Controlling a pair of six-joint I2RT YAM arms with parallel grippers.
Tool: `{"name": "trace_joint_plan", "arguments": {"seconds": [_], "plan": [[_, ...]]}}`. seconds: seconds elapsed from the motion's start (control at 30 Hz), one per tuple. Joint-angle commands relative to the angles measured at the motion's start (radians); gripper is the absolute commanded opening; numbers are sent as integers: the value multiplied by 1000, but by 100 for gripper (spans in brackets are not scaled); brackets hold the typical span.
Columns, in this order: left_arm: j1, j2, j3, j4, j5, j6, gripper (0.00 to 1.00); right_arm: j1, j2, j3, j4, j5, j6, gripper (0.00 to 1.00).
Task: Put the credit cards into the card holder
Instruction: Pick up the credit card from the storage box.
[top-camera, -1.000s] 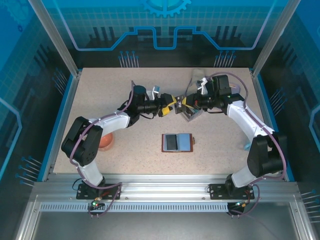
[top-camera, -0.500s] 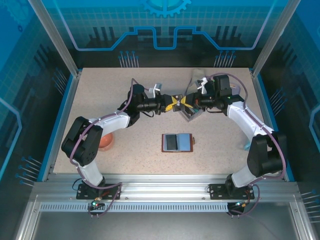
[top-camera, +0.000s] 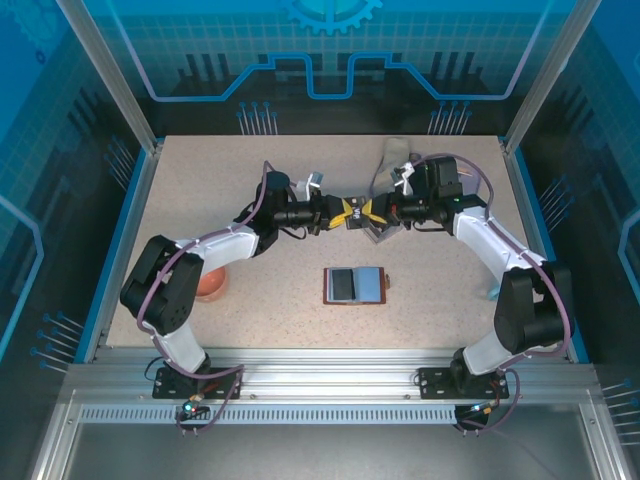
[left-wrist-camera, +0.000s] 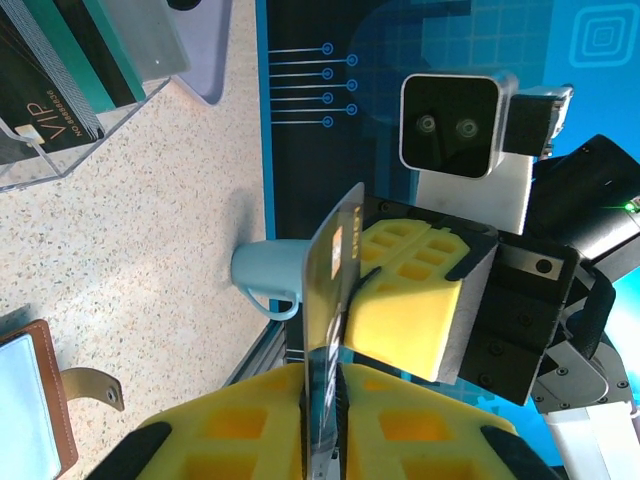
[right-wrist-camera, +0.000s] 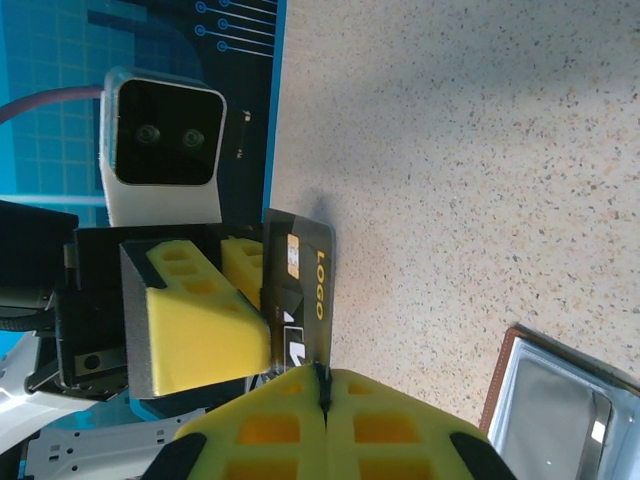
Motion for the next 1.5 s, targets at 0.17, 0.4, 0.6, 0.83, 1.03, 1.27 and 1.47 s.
{"name": "trace_joint_plan", "arguments": {"seconds": [0.17, 0.4, 0.6, 0.83, 1.03, 1.27, 1.47], "plan": [[2, -49, -7, 71, 26, -3, 0, -20, 24, -31, -27, 25, 2, 4], [2, -43, -3, -4, 15, 24, 0, -20, 15, -32, -35, 29, -4, 2], [2, -53, 9, -82, 1, 50, 9, -19, 15, -34, -45, 42, 2, 2], [2, -52, 6, -92, -10, 45, 12, -19, 12, -39, -44, 63, 21, 2], [2, -47, 3, -98, -22, 40, 12, -19, 9, -48, -44, 76, 34, 2], [2, -51, -4, -121, -31, 57, 0, -13, 4, -73, -33, 92, 53, 6], [2, -69, -38, -266, -45, 178, 0, -4, -40, -99, -197, 236, -69, 31]]}}
